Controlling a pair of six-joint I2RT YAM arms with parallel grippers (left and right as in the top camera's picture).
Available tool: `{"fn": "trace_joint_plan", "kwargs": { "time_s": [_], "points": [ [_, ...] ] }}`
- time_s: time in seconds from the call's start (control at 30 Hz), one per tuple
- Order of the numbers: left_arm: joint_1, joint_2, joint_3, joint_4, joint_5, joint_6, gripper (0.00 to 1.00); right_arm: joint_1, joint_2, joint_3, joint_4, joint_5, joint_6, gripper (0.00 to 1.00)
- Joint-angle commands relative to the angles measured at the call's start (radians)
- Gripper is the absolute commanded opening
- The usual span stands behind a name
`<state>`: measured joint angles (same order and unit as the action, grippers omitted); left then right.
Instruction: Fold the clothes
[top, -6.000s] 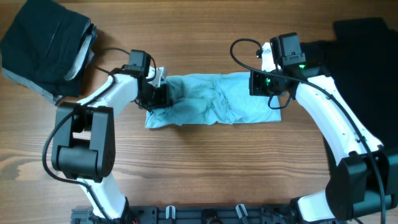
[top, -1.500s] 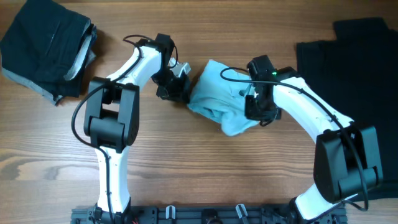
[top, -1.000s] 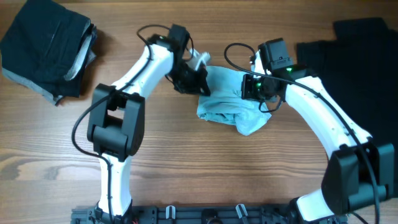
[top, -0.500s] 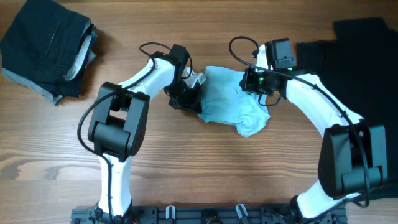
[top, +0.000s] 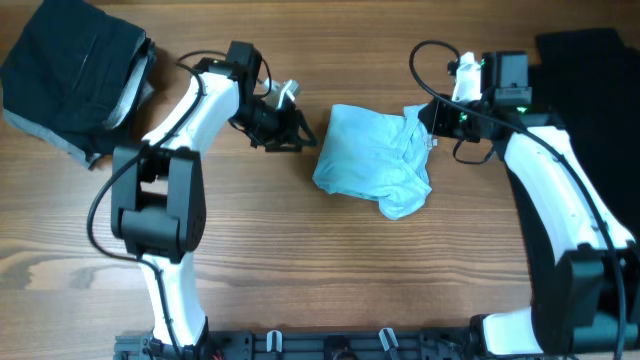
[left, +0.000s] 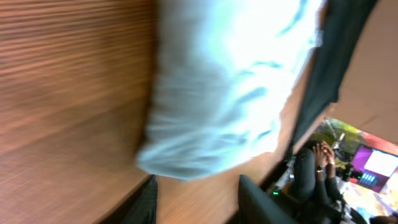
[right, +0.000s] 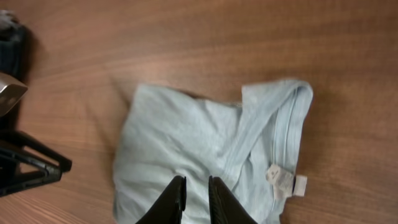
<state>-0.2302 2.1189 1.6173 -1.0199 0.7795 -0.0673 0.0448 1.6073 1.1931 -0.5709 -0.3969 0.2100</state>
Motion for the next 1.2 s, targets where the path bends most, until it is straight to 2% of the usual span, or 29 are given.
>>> {"fn": "trace_joint_plan", "kwargs": {
  "time_s": [0.0, 0.03, 0.1, 0.17, 0.23, 0.3, 0.37, 0.43, 0.47, 0.53, 0.6, 0.63, 0.7, 0.73, 0.77, 0.8, 0.83, 0.87, 0.97, 1.07, 1.17],
  "points": [
    [-0.092, -0.008, 0.016, 0.006, 0.021, -0.053, 0.16, 0.001, -0.010, 0.013, 0.001, -0.005, -0.023, 0.18],
    [-0.143, 0.027, 0.013, 0.012, -0.041, -0.101, 0.04, 0.001, -0.010, 0.012, 0.001, 0.009, -0.023, 0.18],
    [-0.180, 0.061, 0.000, 0.027, -0.074, -0.146, 0.04, 0.000, -0.010, 0.012, 0.000, 0.019, -0.016, 0.19],
    [-0.211, 0.138, -0.027, 0.042, -0.154, -0.296, 0.04, 0.001, -0.010, 0.012, -0.010, 0.042, 0.011, 0.19],
    [-0.185, 0.203, -0.032, 0.043, -0.230, -0.459, 0.04, 0.001, -0.010, 0.011, -0.014, 0.042, 0.029, 0.19],
    [-0.142, 0.221, -0.032, 0.108, -0.292, -0.548, 0.04, 0.001, -0.010, 0.011, -0.013, 0.042, 0.029, 0.18],
    [-0.080, 0.220, -0.018, 0.235, -0.353, -0.598, 0.04, 0.001, -0.010, 0.011, -0.013, 0.042, 0.038, 0.18],
    [-0.022, 0.220, 0.000, 0.369, -0.351, -0.604, 0.04, 0.001, -0.010, 0.011, -0.013, 0.041, 0.053, 0.18],
    [0.029, 0.220, 0.028, 0.520, -0.339, -0.603, 0.04, 0.001, -0.010, 0.011, -0.013, 0.042, 0.053, 0.18],
    [0.068, 0.220, 0.082, 0.689, -0.317, -0.603, 0.04, 0.002, -0.010, 0.011, -0.006, 0.041, 0.052, 0.18],
    [0.082, 0.219, 0.189, 0.717, -0.212, -0.582, 0.13, 0.004, -0.010, 0.009, 0.002, 0.040, 0.050, 0.18],
    [0.082, 0.210, 0.254, 0.684, -0.097, -0.530, 0.23, 0.009, -0.004, 0.009, 0.006, 0.029, 0.024, 0.18],
    [0.070, 0.181, 0.283, 0.591, -0.001, -0.507, 0.40, 0.032, 0.021, 0.009, 0.028, -0.027, -0.021, 0.18],
    [0.061, 0.164, 0.283, 0.465, 0.000, -0.443, 0.48, 0.049, 0.037, 0.009, 0.037, -0.037, -0.029, 0.18],
    [0.058, 0.164, 0.283, 0.405, -0.008, -0.393, 0.56, 0.058, 0.048, 0.009, 0.041, -0.038, -0.027, 0.18],
    [0.058, 0.165, 0.282, 0.278, -0.071, -0.315, 0.65, 0.068, 0.068, 0.009, 0.054, -0.038, -0.024, 0.23],
    [0.061, 0.166, 0.280, 0.162, -0.204, -0.298, 0.80, 0.078, 0.091, 0.009, 0.074, -0.040, -0.024, 0.24],
    [0.065, 0.166, 0.280, 0.119, -0.262, -0.298, 0.88, 0.082, 0.103, 0.009, 0.083, -0.048, -0.026, 0.28],
    [0.101, 0.166, 0.280, 0.088, -0.298, -0.280, 0.92, 0.105, 0.182, 0.009, 0.138, -0.111, -0.027, 0.29],
    [0.148, 0.166, 0.280, 0.087, -0.282, -0.279, 0.97, 0.128, 0.274, 0.009, 0.285, -0.137, -0.024, 0.30],
    [0.154, 0.167, 0.280, 0.053, -0.275, -0.223, 1.00, 0.158, 0.390, 0.009, 0.449, -0.147, -0.023, 0.42]
  ]
}}
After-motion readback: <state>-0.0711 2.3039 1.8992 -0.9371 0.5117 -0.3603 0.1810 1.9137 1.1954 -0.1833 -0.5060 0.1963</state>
